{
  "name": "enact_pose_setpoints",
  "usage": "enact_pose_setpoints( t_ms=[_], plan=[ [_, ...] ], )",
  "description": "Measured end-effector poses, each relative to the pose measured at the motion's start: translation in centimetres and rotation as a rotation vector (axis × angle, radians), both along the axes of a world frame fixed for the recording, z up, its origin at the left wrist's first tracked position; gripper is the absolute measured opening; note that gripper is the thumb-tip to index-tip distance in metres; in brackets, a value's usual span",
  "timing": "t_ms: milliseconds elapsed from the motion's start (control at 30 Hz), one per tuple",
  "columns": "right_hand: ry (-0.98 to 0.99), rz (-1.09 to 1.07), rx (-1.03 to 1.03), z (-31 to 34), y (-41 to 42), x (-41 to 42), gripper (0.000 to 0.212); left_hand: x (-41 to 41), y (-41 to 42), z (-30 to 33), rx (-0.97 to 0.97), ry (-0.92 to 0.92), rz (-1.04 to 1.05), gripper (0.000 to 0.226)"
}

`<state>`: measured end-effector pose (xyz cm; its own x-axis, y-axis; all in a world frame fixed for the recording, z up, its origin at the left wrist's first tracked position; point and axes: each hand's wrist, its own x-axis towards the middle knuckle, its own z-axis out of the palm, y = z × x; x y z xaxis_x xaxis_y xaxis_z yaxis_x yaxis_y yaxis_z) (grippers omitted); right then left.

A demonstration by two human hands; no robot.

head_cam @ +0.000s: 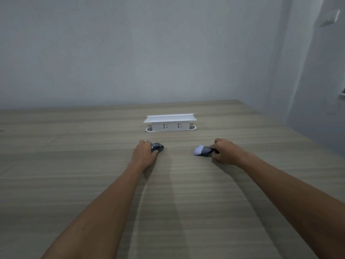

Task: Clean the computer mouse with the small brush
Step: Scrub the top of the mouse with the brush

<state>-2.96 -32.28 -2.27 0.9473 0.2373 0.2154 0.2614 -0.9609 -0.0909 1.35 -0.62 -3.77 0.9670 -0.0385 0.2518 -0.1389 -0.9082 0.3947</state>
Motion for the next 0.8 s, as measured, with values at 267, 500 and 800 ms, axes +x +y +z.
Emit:
enact_pose_setpoints(
  t_ms=[267, 500, 800],
  plan=[
    [-0.109, 0.045, 0.163, 1.8, 1.0, 0.9, 0.019, 0.3, 0.8, 0.6, -0.065, 0.025, -0.084, 0.036],
    [-0.157, 0.05, 0.333, 3.8, 3.1, 1.0, 0.026, -0.7, 1.1, 1.5, -0.109, 0.076, -0.221, 0.036],
    [-0.128, -0.048, 0.653, 4.6, 6.1, 1.2, 0.03, -1.7, 0.3, 1.9, -0.296, 0.269, -0.384, 0.048]
  ],
)
